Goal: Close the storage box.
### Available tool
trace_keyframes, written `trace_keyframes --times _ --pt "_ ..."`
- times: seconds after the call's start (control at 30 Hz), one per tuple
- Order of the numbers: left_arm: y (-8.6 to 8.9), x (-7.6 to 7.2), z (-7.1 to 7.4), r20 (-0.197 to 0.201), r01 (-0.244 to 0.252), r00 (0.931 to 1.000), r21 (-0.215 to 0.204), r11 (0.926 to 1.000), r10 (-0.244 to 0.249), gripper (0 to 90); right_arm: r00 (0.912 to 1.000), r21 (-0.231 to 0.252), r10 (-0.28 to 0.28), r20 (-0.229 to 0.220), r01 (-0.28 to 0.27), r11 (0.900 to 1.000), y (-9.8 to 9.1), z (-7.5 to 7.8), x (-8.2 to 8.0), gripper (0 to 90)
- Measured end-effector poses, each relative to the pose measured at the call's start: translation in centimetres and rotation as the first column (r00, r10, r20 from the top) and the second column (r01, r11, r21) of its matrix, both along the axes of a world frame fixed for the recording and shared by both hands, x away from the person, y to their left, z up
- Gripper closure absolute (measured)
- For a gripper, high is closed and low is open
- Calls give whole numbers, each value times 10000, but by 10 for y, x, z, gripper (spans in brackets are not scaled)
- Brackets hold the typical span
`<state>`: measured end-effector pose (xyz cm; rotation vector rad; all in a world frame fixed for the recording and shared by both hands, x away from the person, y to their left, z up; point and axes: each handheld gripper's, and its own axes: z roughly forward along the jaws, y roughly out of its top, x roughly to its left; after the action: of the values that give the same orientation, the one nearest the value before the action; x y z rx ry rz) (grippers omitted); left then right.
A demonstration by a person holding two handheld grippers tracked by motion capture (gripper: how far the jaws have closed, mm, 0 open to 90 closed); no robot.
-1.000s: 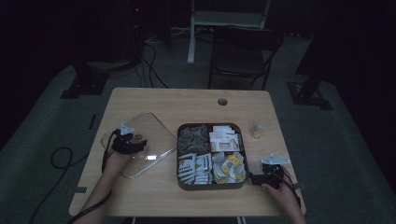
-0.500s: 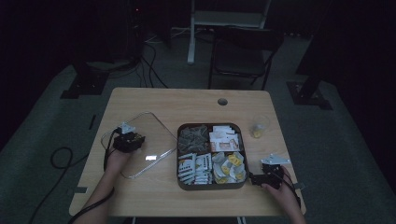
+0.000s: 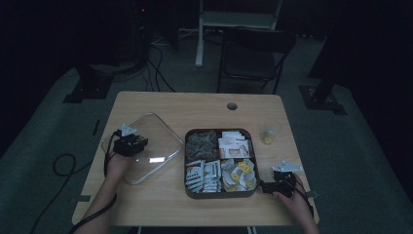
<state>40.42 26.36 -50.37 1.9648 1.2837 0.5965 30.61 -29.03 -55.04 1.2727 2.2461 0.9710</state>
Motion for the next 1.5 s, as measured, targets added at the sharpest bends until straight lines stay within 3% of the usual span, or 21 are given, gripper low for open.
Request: trace_keyframes --times 0.2,0.5,0.8,1.4,1.43,1.5 --pt "4 -1 20 254 -42 9997 -319 9995 50 598 10000 -1 2 1 -2 10000 0 0 0 126" --pt "-8 -5 41 516 715 9963 -495 9962 -689 598 10000 7 -8 -5 8 10000 0 0 0 127" --pt "-28 -7 50 633 1428 9882 -536 9883 -1394 598 10000 8 -9 -4 9 10000 0 0 0 127" --pt "-85 -6 60 624 3001 9528 -476 9527 -2970 598 10000 8 -8 -2 8 10000 0 0 0 127" --pt "-94 -6 61 627 3220 9457 -464 9456 -3190 598 10000 10 -9 0 9 10000 0 0 0 128" --pt "-103 -7 61 605 3419 9388 -440 9387 -3391 598 10000 8 -8 -2 8 10000 0 0 0 127"
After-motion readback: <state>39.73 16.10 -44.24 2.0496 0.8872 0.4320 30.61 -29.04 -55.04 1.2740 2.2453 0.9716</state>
